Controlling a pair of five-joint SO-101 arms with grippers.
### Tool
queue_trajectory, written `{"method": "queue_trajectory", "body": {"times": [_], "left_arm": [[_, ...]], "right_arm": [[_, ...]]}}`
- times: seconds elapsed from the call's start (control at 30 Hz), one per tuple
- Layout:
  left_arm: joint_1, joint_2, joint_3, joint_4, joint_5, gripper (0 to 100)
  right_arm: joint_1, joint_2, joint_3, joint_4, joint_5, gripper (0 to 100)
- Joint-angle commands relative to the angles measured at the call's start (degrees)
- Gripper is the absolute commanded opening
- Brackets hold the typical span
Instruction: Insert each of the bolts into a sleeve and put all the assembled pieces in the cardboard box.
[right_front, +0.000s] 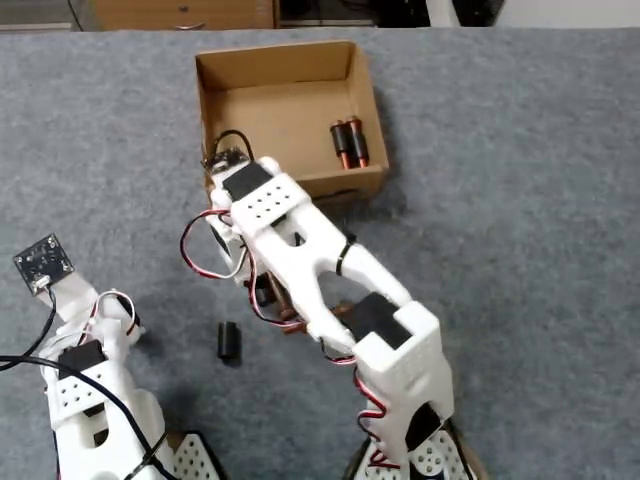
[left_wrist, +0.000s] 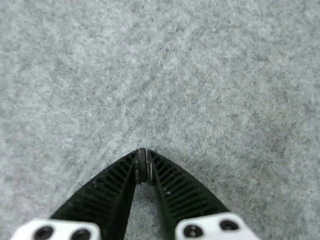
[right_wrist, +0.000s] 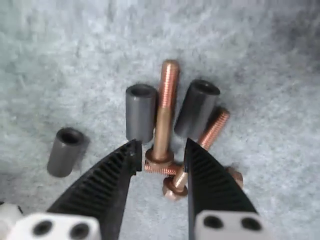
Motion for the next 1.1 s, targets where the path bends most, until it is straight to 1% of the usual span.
{"method": "queue_trajectory", "body": {"times": [0.0, 0.1, 0.43, 0.6, 0.83, 1.0, 1.07], "left_arm": [[-0.8, -0.7, -0.7, 1.5, -0.2, 2], [-0.8, -0.7, -0.8, 1.7, -0.2, 2], [-0.8, -0.7, -0.8, 1.7, -0.2, 2], [-0.8, -0.7, -0.8, 1.7, -0.2, 2], [-0.8, -0.7, -0.8, 1.7, -0.2, 2], [-0.8, -0.7, -0.8, 1.7, -0.2, 2], [-0.8, -0.7, -0.8, 1.8, -0.2, 2]], "right_arm": [[3.3, -3.3, 2.2, -4.4, -0.6, 14.1], [3.6, -3.3, 4.8, -6.9, -0.6, 14.1], [4.5, -0.8, 7.3, -9.9, -0.5, 14.1], [4.4, 2.9, 7.0, -10.0, -0.5, 14.1], [4.6, 3.5, 7.3, -10.1, -0.5, 14.1], [8.0, 3.5, 7.4, -8.2, -0.5, 14.1], [9.0, 3.5, 7.4, -7.7, 0.6, 14.1]]}}
